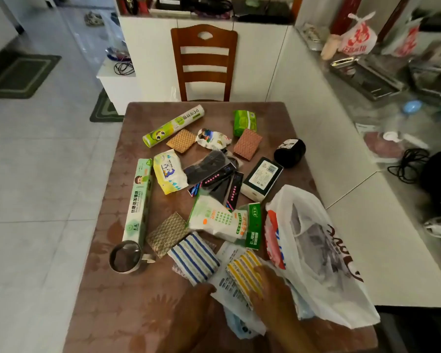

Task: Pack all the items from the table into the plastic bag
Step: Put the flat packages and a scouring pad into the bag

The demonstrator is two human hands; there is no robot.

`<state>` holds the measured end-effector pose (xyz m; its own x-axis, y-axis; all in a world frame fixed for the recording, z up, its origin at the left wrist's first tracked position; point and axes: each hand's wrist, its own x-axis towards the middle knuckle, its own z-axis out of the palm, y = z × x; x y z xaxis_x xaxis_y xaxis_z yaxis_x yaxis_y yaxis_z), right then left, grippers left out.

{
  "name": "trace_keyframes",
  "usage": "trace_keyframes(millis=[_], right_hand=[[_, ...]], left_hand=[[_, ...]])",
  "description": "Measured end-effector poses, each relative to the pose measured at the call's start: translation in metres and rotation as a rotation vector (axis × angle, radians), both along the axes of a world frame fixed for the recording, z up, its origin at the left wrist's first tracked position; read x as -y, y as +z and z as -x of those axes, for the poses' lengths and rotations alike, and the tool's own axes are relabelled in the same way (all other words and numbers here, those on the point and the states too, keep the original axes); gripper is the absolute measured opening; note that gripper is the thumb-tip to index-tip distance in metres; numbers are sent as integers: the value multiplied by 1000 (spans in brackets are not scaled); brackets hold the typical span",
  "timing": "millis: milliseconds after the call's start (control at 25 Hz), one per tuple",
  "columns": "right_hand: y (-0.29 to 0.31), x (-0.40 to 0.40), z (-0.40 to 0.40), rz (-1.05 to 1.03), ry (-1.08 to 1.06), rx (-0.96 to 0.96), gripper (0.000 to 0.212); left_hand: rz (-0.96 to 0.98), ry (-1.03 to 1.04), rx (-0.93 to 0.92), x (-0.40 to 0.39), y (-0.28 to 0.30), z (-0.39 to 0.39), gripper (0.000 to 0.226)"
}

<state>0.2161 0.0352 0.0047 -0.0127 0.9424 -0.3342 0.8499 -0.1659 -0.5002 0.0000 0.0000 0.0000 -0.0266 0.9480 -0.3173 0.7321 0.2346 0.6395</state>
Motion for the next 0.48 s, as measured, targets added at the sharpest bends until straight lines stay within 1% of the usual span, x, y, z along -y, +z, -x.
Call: trace_keyframes(millis=[40,80,120,200,280,320,360,400,480], right_hand=[[-3,-6,3,3,30,38,58],[-5,-7,6,53,33,115,64],[-7,-9,8,105,23,159,68],[-13,-11,14,158,16,248,72],[-11,-13,22,159,32,258,74],[-1,-16,24,176,17,200,73],[15,-19,20,222,-39,100,71],[34,-23,11,311,-174,-114,65],[70,-24,-21,512,-486,-656,41]], left_hand=[[-15,-39,36,-12,4,-7,29],[-12,-102,49,-20,8,-14,33],[-34,-149,59,-29,12,-20,35],[-52,-183,99,-41,24,-29,32],[-78,-155,117,-50,38,-37,27],[-98,-119,128,-56,44,-42,25],[-109,-48,155,-64,52,-51,23],[-116,64,191,-74,60,-57,20],[-113,318,282,-92,70,-72,16]])
